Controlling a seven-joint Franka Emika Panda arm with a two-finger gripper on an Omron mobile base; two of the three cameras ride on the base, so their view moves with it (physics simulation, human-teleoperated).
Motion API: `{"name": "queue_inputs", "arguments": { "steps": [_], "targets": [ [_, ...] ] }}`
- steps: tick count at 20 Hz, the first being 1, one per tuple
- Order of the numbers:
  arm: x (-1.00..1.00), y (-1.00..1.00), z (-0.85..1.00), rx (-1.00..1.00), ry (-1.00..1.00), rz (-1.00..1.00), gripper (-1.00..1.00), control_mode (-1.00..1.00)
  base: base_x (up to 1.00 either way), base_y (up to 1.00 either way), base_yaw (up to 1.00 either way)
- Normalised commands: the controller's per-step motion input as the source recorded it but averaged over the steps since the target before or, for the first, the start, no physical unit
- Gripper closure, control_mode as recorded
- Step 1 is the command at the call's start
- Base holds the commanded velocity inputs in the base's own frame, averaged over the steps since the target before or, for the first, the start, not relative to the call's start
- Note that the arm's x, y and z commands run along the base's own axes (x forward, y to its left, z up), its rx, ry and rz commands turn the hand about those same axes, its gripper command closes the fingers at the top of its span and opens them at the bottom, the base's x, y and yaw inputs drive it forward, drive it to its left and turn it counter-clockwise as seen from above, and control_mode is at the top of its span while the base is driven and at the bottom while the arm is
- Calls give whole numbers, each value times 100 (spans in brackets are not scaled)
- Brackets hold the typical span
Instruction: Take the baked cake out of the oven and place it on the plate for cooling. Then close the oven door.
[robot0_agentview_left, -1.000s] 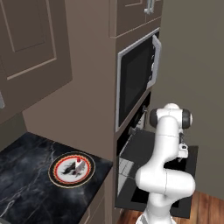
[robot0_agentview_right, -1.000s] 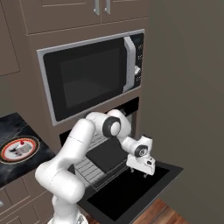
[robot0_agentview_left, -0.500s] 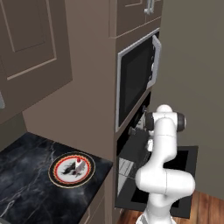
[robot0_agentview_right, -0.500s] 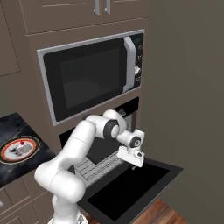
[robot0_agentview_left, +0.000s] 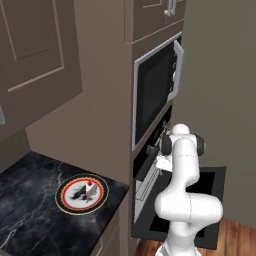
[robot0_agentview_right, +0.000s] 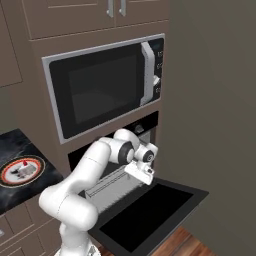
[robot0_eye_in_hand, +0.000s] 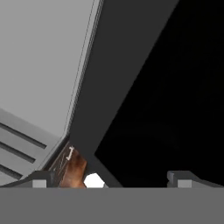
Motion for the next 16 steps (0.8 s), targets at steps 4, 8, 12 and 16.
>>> {"name": "queue_inputs", "arguments": {
  "steps": [4,8,12,16],
  "targets": [
    [8,49,-9,11,3,0,-100,-100,0,0,0],
    [-46,-3,21,6,-5,0,-100,-100,0,0,0],
    [-94,-36,65,8,-22,0,-100,-100,0,0,0],
    [-100,-55,94,8,-37,-1,-100,-100,0,0,0]
  ]
}}
